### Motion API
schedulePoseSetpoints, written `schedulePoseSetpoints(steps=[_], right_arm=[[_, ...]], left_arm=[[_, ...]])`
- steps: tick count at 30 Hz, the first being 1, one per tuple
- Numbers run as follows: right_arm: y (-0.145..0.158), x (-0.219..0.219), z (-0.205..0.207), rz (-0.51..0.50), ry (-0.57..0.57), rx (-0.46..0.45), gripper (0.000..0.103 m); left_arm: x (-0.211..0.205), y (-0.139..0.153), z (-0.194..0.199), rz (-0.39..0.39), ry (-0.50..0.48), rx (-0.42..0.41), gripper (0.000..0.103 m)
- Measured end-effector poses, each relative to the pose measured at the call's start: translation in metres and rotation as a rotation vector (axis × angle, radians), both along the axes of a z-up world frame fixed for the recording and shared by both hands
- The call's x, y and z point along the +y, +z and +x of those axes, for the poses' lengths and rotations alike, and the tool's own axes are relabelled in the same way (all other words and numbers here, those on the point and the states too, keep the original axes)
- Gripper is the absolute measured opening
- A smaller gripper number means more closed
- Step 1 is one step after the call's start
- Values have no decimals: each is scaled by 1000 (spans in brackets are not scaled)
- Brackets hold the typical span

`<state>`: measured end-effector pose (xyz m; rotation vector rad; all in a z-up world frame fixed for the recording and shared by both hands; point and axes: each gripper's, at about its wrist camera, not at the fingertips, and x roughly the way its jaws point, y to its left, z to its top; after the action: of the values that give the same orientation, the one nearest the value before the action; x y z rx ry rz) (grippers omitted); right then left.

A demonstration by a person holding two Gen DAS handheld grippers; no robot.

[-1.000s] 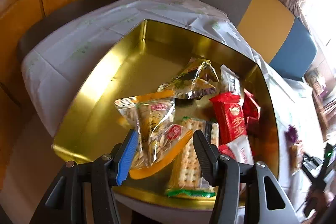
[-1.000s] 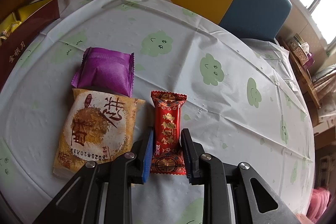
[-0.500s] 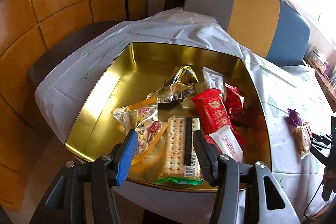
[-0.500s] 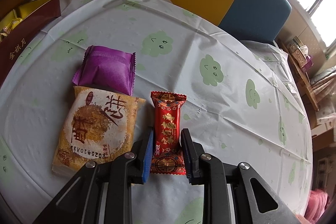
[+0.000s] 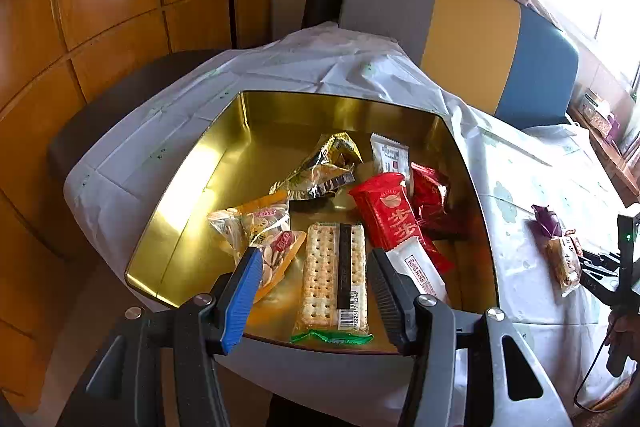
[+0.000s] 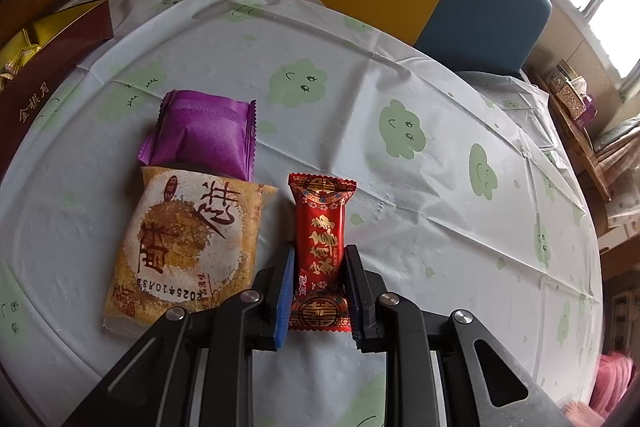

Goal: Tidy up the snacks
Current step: 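Carry the long red wrapped candy over the gold tin with the right tool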

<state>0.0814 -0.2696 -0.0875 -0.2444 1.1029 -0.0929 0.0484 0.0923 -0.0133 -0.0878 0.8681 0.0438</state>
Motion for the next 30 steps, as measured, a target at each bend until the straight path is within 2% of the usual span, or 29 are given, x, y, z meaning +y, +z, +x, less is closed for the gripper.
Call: schedulePoseSetpoints(steps=[7,12,17,22,30], right_arm=[[6,-19,5,92,-81,31,22],[27,-39,2,168,-160,-12,22],[43,-33,-2,220,-143,-43,22],[62,6,-9,302,-69,-80,22],[87,113,-11,409,169,-75,22]], left_arm=[[2,3,-2,-10,-5,-12,55],[5,1,-5,-12,-1,-13,55],[9,0,-5,-23,10,-15,55],[13,1,-7,-27,22,-25,55],[32,3,-8,-39,71,-36,55]])
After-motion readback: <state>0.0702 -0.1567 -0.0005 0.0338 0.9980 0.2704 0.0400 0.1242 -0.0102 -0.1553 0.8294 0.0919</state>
